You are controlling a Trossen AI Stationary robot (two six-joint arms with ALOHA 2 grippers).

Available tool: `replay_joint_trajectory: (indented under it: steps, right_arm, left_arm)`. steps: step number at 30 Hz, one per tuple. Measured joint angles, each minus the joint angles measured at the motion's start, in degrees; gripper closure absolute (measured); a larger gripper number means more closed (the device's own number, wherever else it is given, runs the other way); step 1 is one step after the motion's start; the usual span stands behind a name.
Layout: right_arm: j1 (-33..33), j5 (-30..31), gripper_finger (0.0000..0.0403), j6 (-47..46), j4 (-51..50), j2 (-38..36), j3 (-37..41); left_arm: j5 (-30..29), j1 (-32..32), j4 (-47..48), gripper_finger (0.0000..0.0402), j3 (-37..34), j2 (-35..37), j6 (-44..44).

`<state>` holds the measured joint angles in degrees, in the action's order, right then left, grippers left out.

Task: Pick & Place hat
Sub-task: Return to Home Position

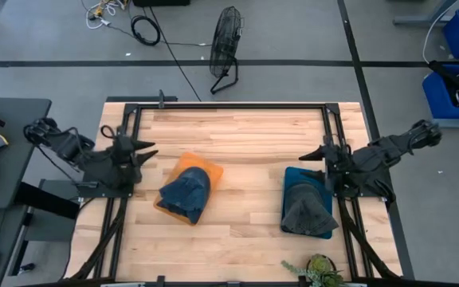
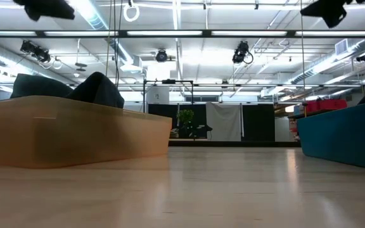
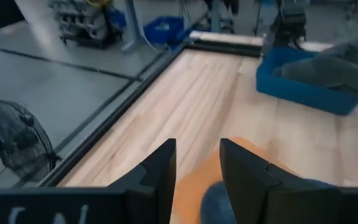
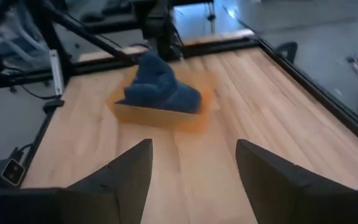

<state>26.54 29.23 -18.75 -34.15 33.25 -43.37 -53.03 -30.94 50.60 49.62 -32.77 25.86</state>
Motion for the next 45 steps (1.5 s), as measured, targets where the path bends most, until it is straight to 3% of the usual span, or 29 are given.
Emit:
replay_joint_trajectory:
  steps: [4,7,10,13,17,21,31,36,45]
  right_arm:
    - [-0.53,-0.22,0.0167,3.51,4.78,-7.45,7.23]
    - [-1.34,-0.22,0.0167,5.63,5.73,-13.18,9.53]
    - [-2.02,-0.21,0.0167,7.92,8.09,-18.80,11.28]
    - [-2.68,-2.74,0.0167,14.71,15.20,-23.39,14.14]
    - [-3.56,-11.24,0.0167,22.21,23.93,-27.47,18.86]
    - [-4.73,-12.23,0.0167,22.57,24.18,-30.08,21.74]
    - [-9.11,-13.24,0.0167,22.97,23.91,-31.91,24.18]
    - [-10.47,-18.74,0.0168,22.25,25.50,-31.91,26.84]
    - [-13.85,-18.75,0.0199,19.45,24.33,-31.91,30.90]
  left_arm:
    - [-4.27,0.65,-8.62,0.0275,-8.23,7.92,-5.60]
    - [-7.92,1.07,-11.70,0.0275,-9.98,13.96,-10.15]
    - [-7.83,1.27,-16.77,0.0275,-11.24,19.95,-15.13]
    - [-2.15,1.27,-28.26,0.0275,-14.58,25.07,-23.24]
    - [8.92,1.25,-44.26,0.0275,-21.32,28.83,-36.74]
    - [9.20,1.27,-51.65,0.0275,-26.46,31.16,-42.81]
    - [9.40,4.32,-56.29,0.0275,-34.97,32.54,-41.22]
    - [16.54,8.72,-57.72,0.0275,-40.91,32.54,-35.83]
    - [19.55,19.80,-58.77,0.0275,-45.59,32.44,-31.01]
